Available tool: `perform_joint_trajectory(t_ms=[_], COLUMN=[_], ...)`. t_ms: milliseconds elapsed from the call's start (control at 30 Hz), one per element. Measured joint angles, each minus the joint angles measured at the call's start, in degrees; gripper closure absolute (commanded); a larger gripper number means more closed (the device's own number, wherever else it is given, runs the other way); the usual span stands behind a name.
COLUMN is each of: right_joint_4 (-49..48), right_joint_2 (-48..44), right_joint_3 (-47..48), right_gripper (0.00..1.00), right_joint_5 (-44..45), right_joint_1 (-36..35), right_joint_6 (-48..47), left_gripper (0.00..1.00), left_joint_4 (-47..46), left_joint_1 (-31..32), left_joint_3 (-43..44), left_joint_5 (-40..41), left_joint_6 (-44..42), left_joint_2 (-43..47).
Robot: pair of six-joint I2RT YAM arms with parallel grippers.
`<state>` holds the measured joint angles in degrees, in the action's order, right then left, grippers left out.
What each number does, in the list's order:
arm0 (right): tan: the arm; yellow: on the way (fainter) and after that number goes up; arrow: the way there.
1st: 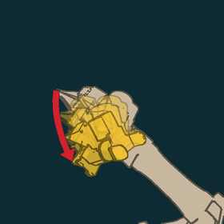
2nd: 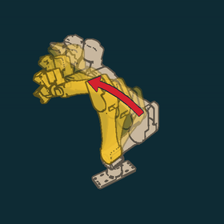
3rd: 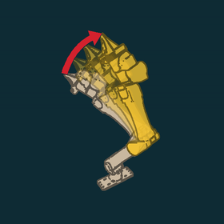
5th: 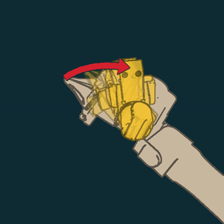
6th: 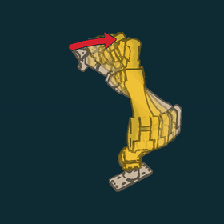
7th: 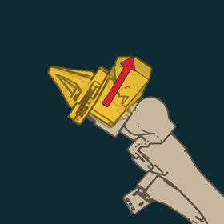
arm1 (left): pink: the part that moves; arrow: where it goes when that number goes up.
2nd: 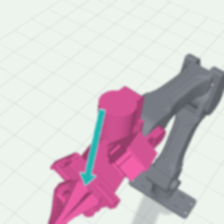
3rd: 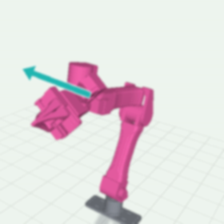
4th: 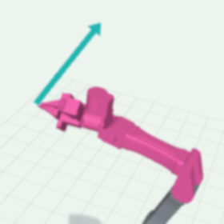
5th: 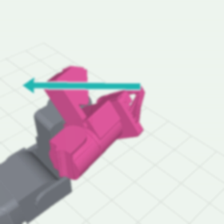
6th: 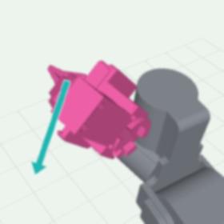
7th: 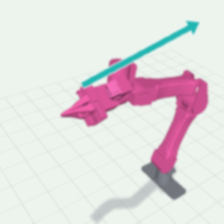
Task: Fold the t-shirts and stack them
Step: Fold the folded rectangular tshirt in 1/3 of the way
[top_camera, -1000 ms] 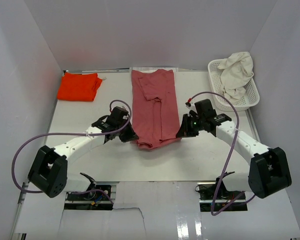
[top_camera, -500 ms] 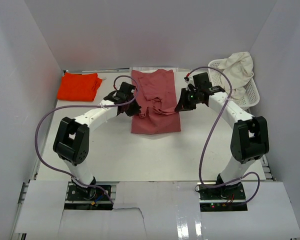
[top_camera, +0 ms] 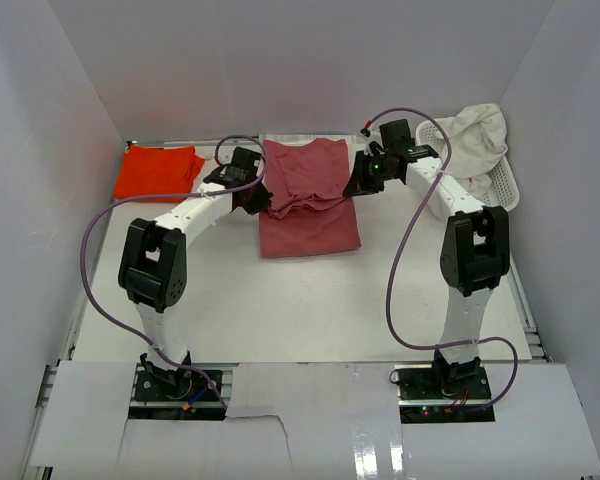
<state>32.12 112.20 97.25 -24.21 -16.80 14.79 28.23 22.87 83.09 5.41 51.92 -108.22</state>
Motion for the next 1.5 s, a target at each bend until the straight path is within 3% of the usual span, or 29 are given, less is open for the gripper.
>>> perform_joint_trajectory(t_ms=[533, 1500], right_joint_4=[1.25, 1.14], right_joint_2=[8.07, 16.48], right_joint_3=[5.79, 13.99], right_gripper=[0.92, 0.92], right_joint_5=[-0.46, -1.75], right_joint_1=[1.27, 3.08], right_joint_6=[-0.46, -0.24], left_gripper=[0.94, 0.92], left_joint_4=[-1.03, -3.52], left_joint_1=[-0.85, -2.86], left_joint_3=[7.50, 9.66], left_joint_5=[-1.40, -3.04], left_joint_6=[0.00, 0.68], left_joint_2=[-7.10, -11.52])
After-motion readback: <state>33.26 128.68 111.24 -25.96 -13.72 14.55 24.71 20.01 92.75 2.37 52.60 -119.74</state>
